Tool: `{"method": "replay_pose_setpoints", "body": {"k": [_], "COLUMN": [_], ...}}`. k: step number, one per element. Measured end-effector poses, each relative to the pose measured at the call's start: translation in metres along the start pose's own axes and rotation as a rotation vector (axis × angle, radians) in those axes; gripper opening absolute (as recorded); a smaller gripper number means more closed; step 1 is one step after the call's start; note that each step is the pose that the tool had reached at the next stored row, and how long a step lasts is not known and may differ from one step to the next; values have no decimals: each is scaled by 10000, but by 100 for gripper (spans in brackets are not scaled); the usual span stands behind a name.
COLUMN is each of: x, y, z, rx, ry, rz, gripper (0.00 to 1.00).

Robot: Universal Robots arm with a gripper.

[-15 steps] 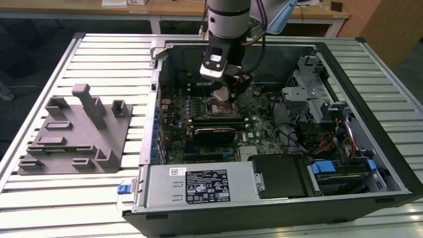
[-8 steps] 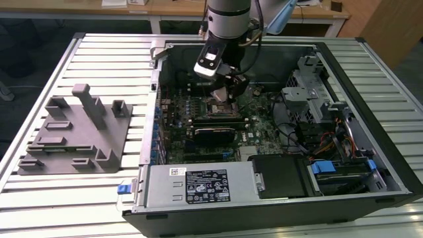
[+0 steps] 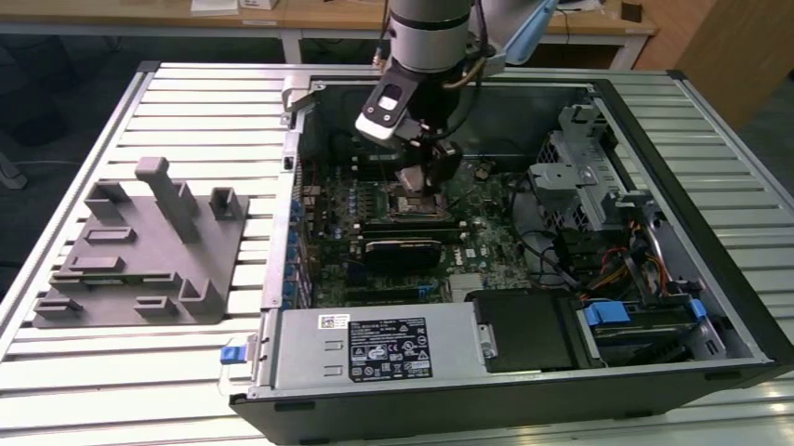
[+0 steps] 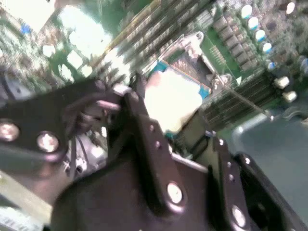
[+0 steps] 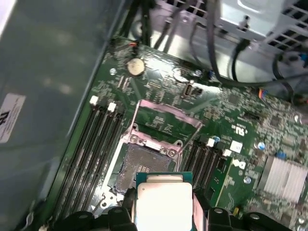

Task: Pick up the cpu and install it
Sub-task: 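Place the cpu into insertion slot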

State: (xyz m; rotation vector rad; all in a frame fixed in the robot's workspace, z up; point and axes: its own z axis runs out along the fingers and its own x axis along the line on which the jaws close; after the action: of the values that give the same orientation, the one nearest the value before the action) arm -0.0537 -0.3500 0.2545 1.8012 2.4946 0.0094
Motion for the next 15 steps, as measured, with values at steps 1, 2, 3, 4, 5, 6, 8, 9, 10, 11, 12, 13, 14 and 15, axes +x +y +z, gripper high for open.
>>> {"method": "replay_pose_setpoints", "body": {"k": [1, 2, 3, 4, 5, 6, 8, 9, 10, 11, 12, 13, 14, 15], "x": [0, 0, 0, 0, 0, 0, 1, 1, 1, 1, 6, 13, 19, 25], "y": [0, 0, 0, 0, -1, -1, -1, -1, -1, -1, 0, 2, 4, 6], "z": [1, 2, 3, 6, 8, 10, 17, 20, 24, 28, 32, 38, 43, 50], "rx": [10, 20, 29, 36, 45, 54, 73, 81, 89, 96, 101, 103, 104, 104], "ry": [-9, -17, -25, -32, -39, -47, -63, -70, -78, -84, -88, -90, -91, -91], "rz": [189, 370, 549, 729, 907, 1088, 1463, 1636, 1810, 1954, 2027, 2068, 2097, 2116], "gripper": [55, 55, 55, 55, 55, 55, 55, 55, 55, 55, 55, 55, 55, 55]}}
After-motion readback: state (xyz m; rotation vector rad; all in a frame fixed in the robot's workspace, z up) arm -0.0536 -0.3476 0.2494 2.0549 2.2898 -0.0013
